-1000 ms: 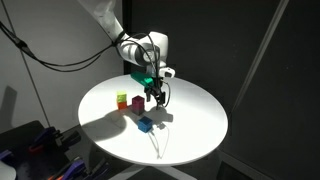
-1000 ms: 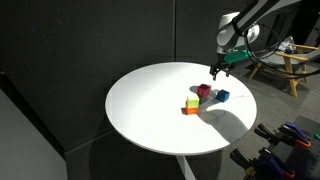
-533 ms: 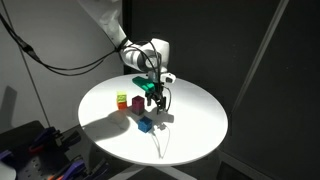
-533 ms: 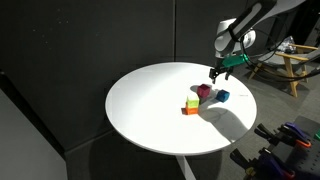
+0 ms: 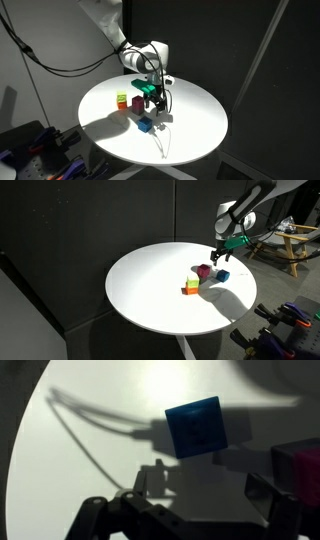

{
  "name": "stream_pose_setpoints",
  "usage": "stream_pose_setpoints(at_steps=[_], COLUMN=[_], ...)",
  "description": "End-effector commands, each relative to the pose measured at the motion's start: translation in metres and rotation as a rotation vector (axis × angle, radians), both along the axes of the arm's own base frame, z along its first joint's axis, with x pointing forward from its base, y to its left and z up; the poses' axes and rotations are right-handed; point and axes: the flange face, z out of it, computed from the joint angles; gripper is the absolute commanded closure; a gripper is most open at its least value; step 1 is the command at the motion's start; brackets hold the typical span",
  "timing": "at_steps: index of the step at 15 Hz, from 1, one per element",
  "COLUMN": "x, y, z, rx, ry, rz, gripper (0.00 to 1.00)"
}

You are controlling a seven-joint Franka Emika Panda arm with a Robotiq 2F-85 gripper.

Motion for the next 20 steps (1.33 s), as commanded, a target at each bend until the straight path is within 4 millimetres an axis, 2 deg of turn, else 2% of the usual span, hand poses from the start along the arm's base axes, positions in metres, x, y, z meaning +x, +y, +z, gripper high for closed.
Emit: stream_pose_setpoints(at_steps=[1,10,20], x=[-0.011,-0.034,-0.045], y=[-0.001,0.007,0.004], z=[0.001,-0.01,-0.022], rx=[-0.005,-0.015,0.0], ry=[0.004,-0.009,-0.033], rz=[0.05,0.07,0.081], gripper=[0.0,0.0,0.0])
